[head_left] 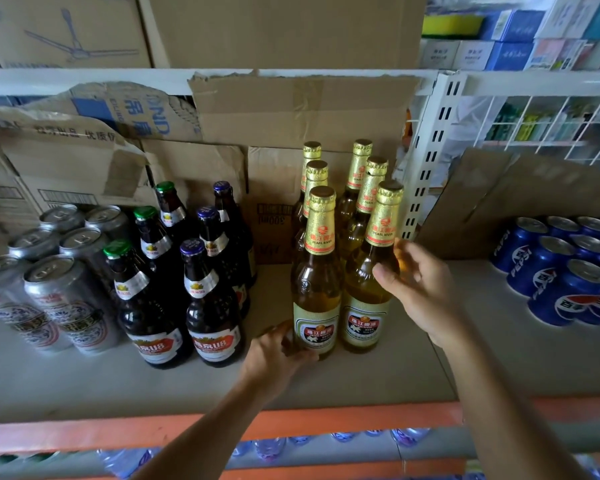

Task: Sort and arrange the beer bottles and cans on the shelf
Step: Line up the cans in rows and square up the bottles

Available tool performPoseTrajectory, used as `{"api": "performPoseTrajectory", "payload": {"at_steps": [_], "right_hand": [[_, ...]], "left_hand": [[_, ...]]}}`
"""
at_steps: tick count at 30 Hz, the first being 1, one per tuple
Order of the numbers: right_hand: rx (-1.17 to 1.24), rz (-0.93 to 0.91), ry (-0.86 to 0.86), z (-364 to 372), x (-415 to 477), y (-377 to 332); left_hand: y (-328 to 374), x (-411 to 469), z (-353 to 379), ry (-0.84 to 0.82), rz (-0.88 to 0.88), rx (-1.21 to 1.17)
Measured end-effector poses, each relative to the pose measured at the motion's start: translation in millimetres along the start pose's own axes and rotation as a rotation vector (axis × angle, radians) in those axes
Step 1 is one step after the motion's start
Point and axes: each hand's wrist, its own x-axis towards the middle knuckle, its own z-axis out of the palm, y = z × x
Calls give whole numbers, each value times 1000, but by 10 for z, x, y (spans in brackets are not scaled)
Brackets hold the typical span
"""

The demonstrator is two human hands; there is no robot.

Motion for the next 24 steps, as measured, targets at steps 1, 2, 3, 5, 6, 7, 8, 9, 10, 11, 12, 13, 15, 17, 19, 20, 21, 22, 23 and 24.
{"api": "performPoseTrajectory", "payload": {"at_steps": [1, 2, 3, 5, 6, 7, 8, 9, 10, 11, 12, 13, 15, 17, 19, 20, 21, 22, 23, 24], "right_hand": [[12, 29, -35, -3, -30, 46], [15, 53, -65, -1, -51, 75], [11, 71, -82, 1, -69, 86], [10, 89, -89, 2, -76, 99], [9, 95, -91, 2, -71, 97], [10, 100, -95, 4, -62, 93], [13, 105, -99, 5, -52, 90], [18, 110, -103, 7, -46, 81], [27, 115, -103, 8, -42, 77], [35, 117, -101, 9, -40, 75], [40, 120, -97, 10, -42, 75], [38, 125, -90, 10, -46, 78], [24, 137, -75, 12, -46, 96], [22, 148, -79, 13, -42, 88], [39, 159, -91, 15, -32, 73], [46, 167, -94, 21, -32, 68], [51, 174, -94, 30, -37, 62], [59, 181, -91, 39, -49, 63], [64, 180, -86, 47, -60, 63], [67, 176, -84, 56, -73, 65]], "left_hand": [[4, -5, 2, 1, 1, -2], [4, -3, 7, 6, 2, -2], [4, -2, 11, 12, 2, -1], [6, 6, 20, 19, 3, -8], [-2, 10, 28, 17, 7, -18], [-10, 18, 35, 13, 9, -26], [-18, 30, 39, 11, 12, -30], [-20, 41, 42, 13, 10, -32], [-18, 52, 43, 13, 6, -35], [-13, 62, 42, 12, 3, -35], [-13, 73, 44, 10, 5, -29], [-15, 81, 48, 6, 4, -22], [-13, 90, 45, -8, -10, -19], [-22, 98, 42, -19, -23, -18], [-21, 110, 32, -22, -23, -21], [-15, 112, 27, -23, -20, -26], [-9, 111, 18, -23, -13, -34], [-7, 111, 15, -30, -9, -37], [-6, 112, 11, -40, -5, -42], [-10, 110, 5, -50, -3, -45]]}}
